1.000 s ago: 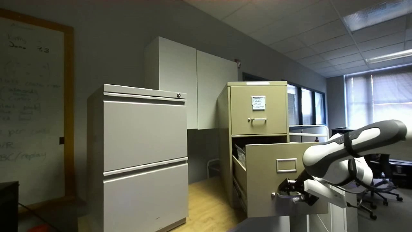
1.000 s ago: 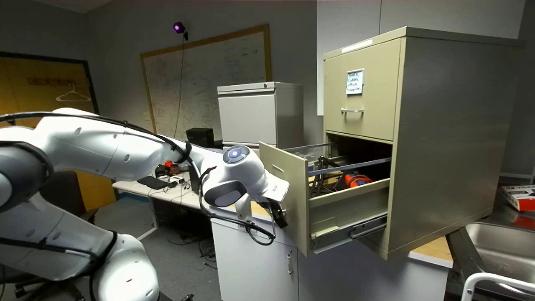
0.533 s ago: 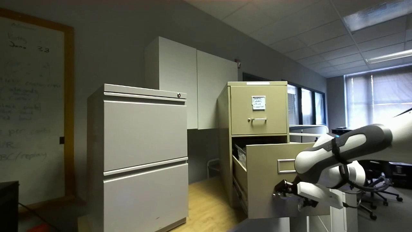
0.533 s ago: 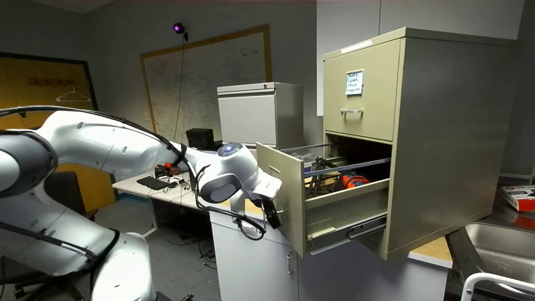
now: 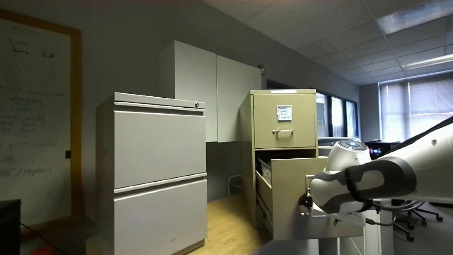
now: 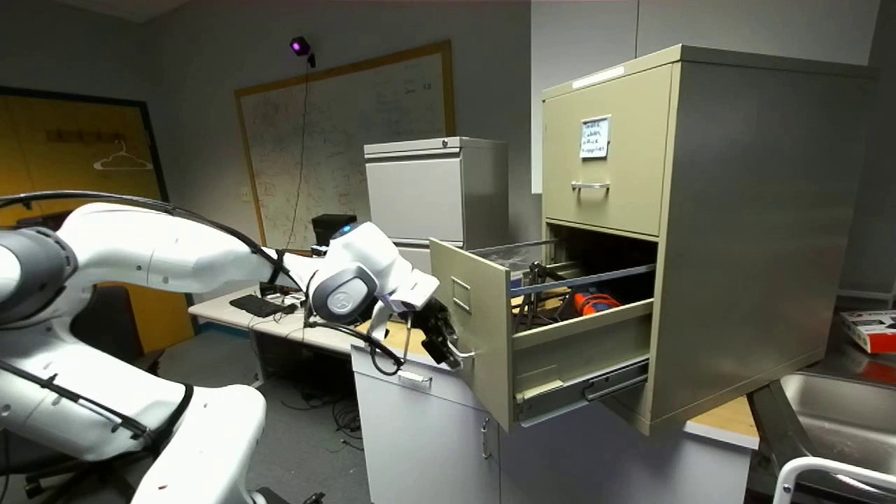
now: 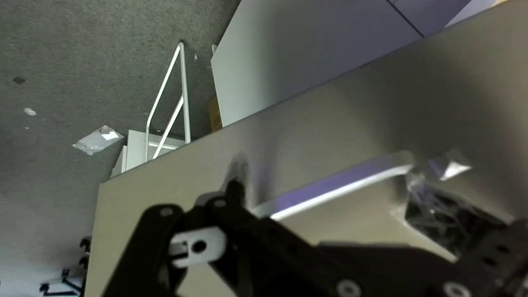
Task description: Open the bottom drawer of the file cabinet on the right
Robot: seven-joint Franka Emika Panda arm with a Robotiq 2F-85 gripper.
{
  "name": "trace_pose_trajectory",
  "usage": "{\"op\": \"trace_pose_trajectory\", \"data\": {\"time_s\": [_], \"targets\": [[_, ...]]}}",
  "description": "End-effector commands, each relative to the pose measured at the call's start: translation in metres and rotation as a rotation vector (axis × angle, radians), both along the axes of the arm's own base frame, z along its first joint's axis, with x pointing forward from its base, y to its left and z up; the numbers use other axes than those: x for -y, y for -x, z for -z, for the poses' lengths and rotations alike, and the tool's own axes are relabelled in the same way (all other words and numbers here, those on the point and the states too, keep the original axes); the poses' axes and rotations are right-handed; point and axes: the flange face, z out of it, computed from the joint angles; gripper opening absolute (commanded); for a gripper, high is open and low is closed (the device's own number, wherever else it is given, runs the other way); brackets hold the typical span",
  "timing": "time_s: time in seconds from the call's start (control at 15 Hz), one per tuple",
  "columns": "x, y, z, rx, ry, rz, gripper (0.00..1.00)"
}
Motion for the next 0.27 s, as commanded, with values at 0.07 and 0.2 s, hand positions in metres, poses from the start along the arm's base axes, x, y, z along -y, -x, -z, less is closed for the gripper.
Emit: {"op": "trace_pose_trajectory", "data": {"time_s": [0.07,0.2], "targets": [[-0.076,0.019,-0.035,0.028,0.095,0.060,1.00],[-0.095,0.032,-0.035,0.003,0.089,0.058,1.00]]}}
